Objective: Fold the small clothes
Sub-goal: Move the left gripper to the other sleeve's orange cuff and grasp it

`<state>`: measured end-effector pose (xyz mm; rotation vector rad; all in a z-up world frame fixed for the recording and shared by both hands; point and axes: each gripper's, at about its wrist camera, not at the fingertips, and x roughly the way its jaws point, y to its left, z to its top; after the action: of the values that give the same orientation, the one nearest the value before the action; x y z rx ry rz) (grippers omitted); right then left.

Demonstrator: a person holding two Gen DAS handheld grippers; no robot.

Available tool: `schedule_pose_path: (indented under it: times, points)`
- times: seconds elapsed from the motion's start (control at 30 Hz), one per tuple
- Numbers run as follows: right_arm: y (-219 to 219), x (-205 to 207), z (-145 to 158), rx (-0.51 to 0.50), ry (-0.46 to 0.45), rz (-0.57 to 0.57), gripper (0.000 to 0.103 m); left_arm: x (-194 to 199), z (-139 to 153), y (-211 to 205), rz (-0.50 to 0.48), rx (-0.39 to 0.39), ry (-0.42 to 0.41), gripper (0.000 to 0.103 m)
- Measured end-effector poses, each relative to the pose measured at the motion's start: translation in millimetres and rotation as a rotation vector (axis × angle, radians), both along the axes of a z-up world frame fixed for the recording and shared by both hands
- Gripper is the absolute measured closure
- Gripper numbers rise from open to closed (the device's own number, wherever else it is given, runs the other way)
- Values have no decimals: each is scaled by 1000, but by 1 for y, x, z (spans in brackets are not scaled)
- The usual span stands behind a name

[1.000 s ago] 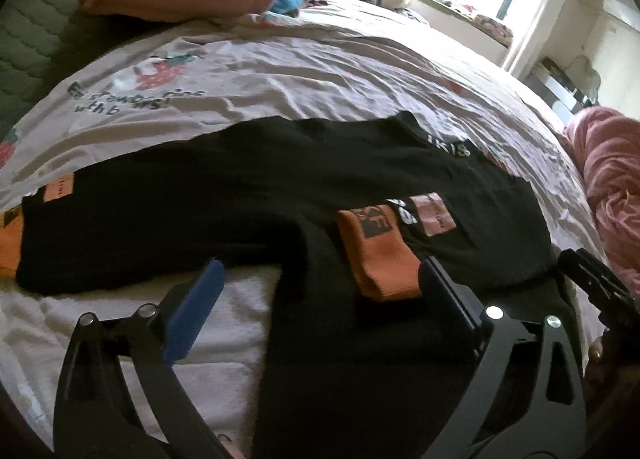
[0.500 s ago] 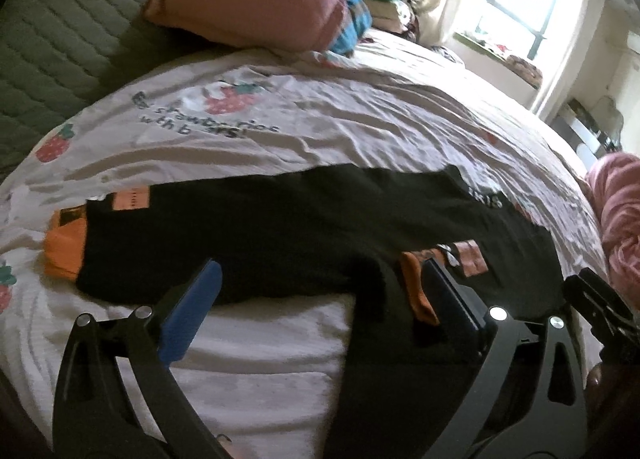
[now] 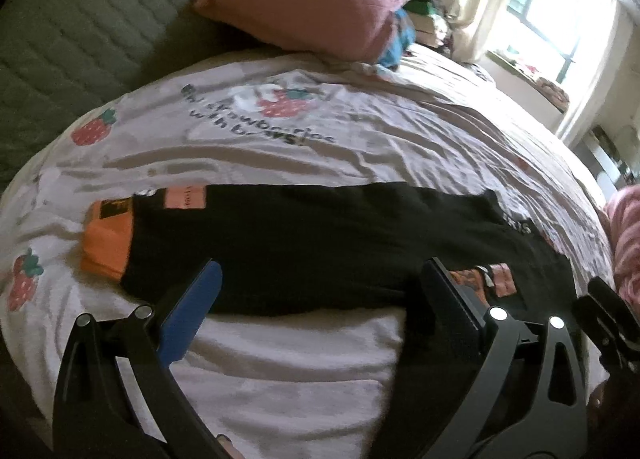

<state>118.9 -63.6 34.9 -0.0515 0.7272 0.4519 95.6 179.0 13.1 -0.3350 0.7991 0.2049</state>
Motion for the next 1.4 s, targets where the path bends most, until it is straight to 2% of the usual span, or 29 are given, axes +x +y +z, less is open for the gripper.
schedule_pose_path:
  times: [0.2,0.4,0.9,1.07,1.3,1.37,1.4]
  points:
    - [29,1,3,-6,-15,75,4,-5,-4,30,84,-11,12,10]
    - [57,10,-5,-10,3,125,4,-9,-13,58,183,-17,61,10]
    - [102,19,-25,-5,68,203,4,-15,-35,97,307,-68,139,10]
    - [113,19,-26,-20,62,233,4,-14,-47,111,343,-98,174,10]
    - [133,22,-40,-64,98,292,4,-7,-59,125,359,-127,173,10]
    - [136,19,-44,-62,105,298,4,-5,-61,129,369,-143,160,18]
    - [136,18,-48,-59,114,300,4,-4,-62,131,378,-143,158,25]
